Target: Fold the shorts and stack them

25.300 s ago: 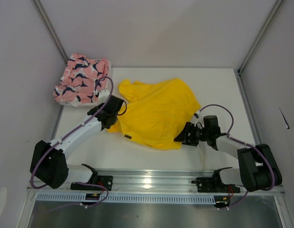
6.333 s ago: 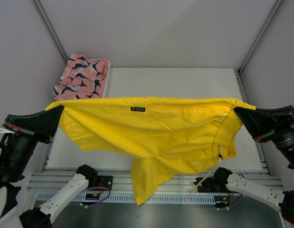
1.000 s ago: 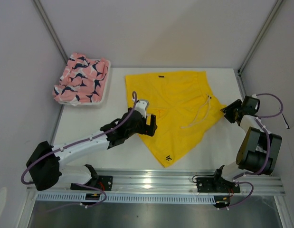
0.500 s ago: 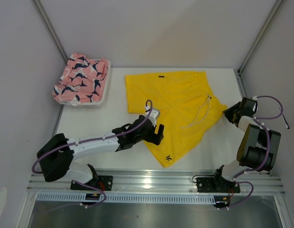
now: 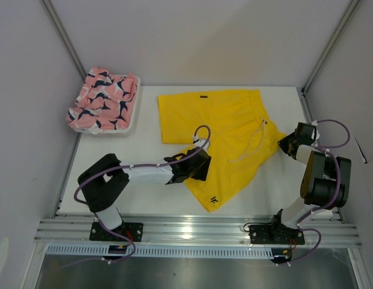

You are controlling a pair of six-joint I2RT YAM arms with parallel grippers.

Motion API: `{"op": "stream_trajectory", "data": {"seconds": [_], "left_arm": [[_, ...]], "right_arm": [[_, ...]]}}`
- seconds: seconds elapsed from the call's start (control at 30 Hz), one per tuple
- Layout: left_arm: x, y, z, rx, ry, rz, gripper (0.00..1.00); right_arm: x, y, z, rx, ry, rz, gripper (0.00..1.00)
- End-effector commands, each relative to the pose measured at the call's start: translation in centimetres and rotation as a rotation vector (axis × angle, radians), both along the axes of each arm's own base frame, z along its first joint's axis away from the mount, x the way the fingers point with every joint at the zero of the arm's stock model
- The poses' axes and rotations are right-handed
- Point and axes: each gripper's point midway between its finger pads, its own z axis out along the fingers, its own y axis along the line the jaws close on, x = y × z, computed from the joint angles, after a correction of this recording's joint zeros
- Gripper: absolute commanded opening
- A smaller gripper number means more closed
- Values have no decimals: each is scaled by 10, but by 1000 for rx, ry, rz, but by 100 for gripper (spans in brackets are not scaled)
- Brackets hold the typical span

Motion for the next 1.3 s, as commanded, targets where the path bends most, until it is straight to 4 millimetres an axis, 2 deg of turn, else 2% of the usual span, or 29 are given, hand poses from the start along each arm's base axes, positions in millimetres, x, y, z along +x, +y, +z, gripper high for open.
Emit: {"op": "stream_trajectory", "data": {"seconds": [0.0,0.03,0.07,0.13,0.17,0.27,0.3,0.4,0.43,0.5,0.53,0.57,0.6,0.63,0.67,0.7,0.73,0.8,0.9,1.0,1.07,1.1,1.17,1.2,1.23,1.27], "left_arm": [[21,12,2,26,9,142,55],[23,14,-1,33,20,149,51],[24,15,-3,52,35,155,48],[28,16,-10,75,53,164,43],[29,15,-10,78,54,166,42],[30,19,-16,90,61,182,41],[31,20,-18,93,63,186,40],[36,28,-20,116,76,212,39],[36,32,-21,127,85,219,39],[40,40,-24,142,114,240,37],[41,43,-24,143,122,251,36],[42,46,-23,152,125,256,34],[43,51,-21,175,117,264,34],[39,64,-21,237,126,275,34],[48,69,-11,263,86,304,34],[50,75,-8,286,77,311,35],[50,81,-6,311,73,309,35],[53,84,-3,301,66,297,35],[50,88,-12,293,105,287,35],[50,82,-17,280,118,256,35],[51,80,-17,268,117,246,34],[50,81,-18,269,120,244,33],[50,81,-19,251,120,236,32],[50,81,-18,243,119,234,31],[49,81,-19,239,118,230,31],[49,81,-18,236,117,228,31]], "right_arm": [[18,-7,24,-145,-22,-20,0],[14,-7,25,-170,5,-29,0],[17,-4,36,-204,-5,-30,0],[5,-12,38,-264,56,-66,0],[3,-13,47,-275,48,-75,0],[-3,-15,52,-263,41,-85,0],[-8,-18,46,-245,49,-89,5],[-5,-13,37,-166,23,-54,19],[-4,-18,34,-142,12,-64,28],[-2,-11,23,-83,17,-30,31],[5,-13,24,-78,-14,-34,31],[7,-6,23,-49,-21,-7,32],[9,-5,16,-38,-15,-3,33],[10,-4,14,-27,-14,1,37],[11,-2,11,-18,-17,9,39],[15,3,13,2,-43,31,44],[16,6,9,15,-43,42,52],[19,12,9,35,-65,74,57],[21,15,7,39,-68,97,58],[24,15,2,44,-52,100,54],[25,15,0,43,-43,95,35],[24,14,1,39,-35,87,18],[23,8,5,1,-23,61,4],[17,10,2,-16,17,58,0],[20,6,10,-55,24,49,0],[16,-5,15,-127,59,-6,0]]}}
